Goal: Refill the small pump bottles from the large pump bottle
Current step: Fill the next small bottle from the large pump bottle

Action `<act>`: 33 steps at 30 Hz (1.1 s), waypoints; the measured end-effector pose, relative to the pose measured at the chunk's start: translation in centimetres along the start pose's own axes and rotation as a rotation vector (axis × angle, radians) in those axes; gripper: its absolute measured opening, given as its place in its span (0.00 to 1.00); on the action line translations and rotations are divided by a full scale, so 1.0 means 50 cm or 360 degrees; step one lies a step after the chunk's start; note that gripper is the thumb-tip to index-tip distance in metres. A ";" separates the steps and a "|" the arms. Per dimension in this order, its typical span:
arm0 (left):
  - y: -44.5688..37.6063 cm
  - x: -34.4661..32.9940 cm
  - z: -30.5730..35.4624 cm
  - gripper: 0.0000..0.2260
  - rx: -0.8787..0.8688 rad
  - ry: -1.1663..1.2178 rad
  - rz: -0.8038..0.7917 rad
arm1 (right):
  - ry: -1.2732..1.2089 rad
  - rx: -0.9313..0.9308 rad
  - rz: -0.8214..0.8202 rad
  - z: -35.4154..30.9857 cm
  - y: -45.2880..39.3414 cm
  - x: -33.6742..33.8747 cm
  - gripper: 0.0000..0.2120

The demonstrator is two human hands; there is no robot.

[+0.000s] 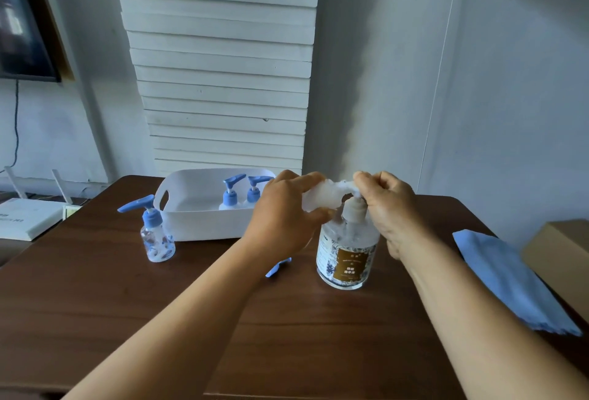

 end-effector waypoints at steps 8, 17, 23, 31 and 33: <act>-0.015 0.009 0.009 0.24 -0.0013 -0.0056 0.0011 | 0.0090 0.0080 0.0027 -0.024 -0.008 0.017 0.15; -0.005 0.005 0.005 0.23 -0.0006 0.0010 0.0014 | 0.0028 0.0040 0.0014 -0.013 -0.007 0.010 0.16; -0.001 0.002 0.001 0.23 0.0006 0.0015 -0.0002 | -0.0049 -0.0014 0.0035 0.004 -0.004 -0.007 0.15; -0.006 0.010 0.013 0.22 -0.0028 0.0006 0.0017 | 0.0079 0.0060 0.0028 -0.017 -0.006 0.015 0.15; -0.003 0.006 0.007 0.23 -0.0016 0.0026 0.0017 | 0.0012 0.0042 0.0044 -0.007 -0.005 0.006 0.15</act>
Point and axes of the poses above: each hand's wrist, its own y-axis away from the middle knuckle, its own x-axis out of the back of the hand, z = x × y, the point moved 4 cm from there along -y, towards the middle knuckle, and after that the axes turned 14 degrees about y, right-handed, at the moved point
